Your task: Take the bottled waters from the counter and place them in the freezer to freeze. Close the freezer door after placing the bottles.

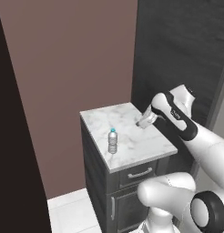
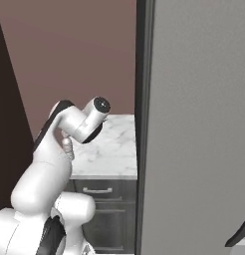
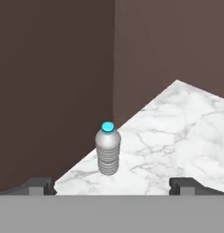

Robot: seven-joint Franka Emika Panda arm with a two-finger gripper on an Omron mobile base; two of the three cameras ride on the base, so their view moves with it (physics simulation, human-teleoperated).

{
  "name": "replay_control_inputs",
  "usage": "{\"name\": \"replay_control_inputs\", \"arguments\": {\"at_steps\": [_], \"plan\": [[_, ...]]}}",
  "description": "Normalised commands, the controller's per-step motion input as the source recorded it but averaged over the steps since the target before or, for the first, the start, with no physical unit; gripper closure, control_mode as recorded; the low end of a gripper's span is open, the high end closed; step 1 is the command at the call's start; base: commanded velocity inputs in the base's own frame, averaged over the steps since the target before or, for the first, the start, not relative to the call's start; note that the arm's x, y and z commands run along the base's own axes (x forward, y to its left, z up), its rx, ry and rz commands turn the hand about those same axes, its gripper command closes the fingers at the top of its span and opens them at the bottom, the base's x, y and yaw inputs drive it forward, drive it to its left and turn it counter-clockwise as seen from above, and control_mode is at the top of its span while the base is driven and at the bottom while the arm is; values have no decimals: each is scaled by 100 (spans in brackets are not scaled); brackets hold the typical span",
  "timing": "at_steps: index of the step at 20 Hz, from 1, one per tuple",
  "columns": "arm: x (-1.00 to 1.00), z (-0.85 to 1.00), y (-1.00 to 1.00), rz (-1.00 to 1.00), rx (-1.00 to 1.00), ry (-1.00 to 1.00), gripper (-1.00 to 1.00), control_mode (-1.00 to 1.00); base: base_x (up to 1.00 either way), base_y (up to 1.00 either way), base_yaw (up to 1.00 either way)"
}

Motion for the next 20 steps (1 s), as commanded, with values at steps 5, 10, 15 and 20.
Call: {"name": "replay_control_inputs", "arguments": {"at_steps": [5, 10, 15, 20], "plan": [[0, -18, 7, 42, -12, 0, -100, -100, 0, 0, 0], [-7, -19, 36, 35, -15, -7, -100, -100, 0, 0, 0], [-13, -18, 26, 16, -2, -21, -100, -100, 0, 0, 0], [-6, -23, 2, 7, 4, -26, -100, -100, 0, 0, 0]]}}
